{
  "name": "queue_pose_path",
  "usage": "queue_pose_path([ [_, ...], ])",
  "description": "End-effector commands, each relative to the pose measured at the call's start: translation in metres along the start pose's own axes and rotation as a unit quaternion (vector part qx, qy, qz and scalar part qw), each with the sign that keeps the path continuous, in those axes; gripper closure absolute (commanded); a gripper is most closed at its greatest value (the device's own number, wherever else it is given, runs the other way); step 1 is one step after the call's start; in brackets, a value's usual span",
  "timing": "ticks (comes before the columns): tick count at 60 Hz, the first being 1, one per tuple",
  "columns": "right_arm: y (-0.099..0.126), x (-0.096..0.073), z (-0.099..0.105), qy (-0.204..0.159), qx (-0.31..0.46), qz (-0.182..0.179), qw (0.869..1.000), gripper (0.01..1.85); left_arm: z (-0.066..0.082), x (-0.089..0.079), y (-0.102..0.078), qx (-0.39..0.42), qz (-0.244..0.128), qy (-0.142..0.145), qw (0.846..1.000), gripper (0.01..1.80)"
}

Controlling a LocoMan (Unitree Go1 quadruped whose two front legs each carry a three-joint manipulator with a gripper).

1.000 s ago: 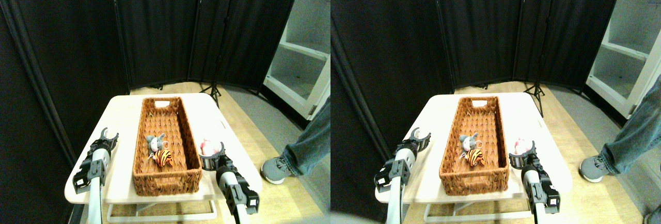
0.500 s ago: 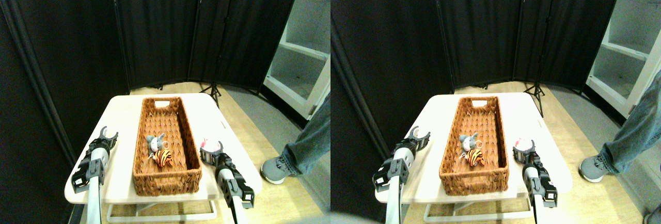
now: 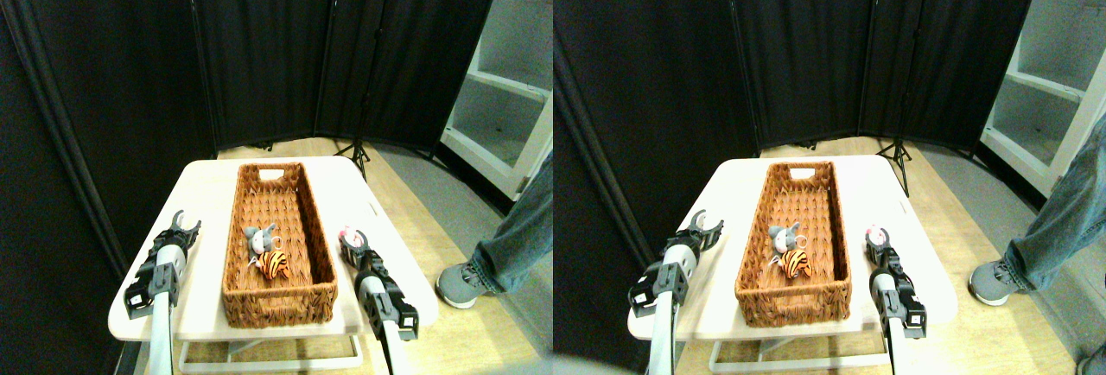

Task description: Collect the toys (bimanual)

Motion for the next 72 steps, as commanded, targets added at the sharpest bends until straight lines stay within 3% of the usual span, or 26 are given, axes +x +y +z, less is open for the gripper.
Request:
queue_pose_path([
  [1,0.013,-0.002,0.001,-0.003,-0.015,0.029,0.999,1.85,-0.001,0.004,-0.009,0.005,-0.022,0.004,1.0,1.5],
  [20,0.068,-0.014,0.0,0.033,-0.068,0.084,0.994,1.85,0.0,0.007,-0.012,0.053,-0.021,0.012,0.998,1.53],
  [28,0.1,-0.018,-0.01,0.069,-0.094,0.111,0.987,1.85,-0.002,0.007,-0.011,0.052,-0.017,0.007,0.998,1.55],
  [44,0.143,-0.029,-0.039,0.105,-0.131,0.14,0.976,1.85,0.0,0.008,-0.01,0.046,-0.024,0.003,0.999,1.53],
  [56,0.155,-0.028,-0.063,0.136,-0.119,0.164,0.97,1.85,0.001,0.009,-0.008,0.052,-0.028,0.002,0.998,1.54],
  [72,0.147,-0.021,-0.092,0.158,-0.101,0.146,0.971,1.85,0.002,0.008,-0.005,0.045,-0.033,-0.003,0.998,1.55],
])
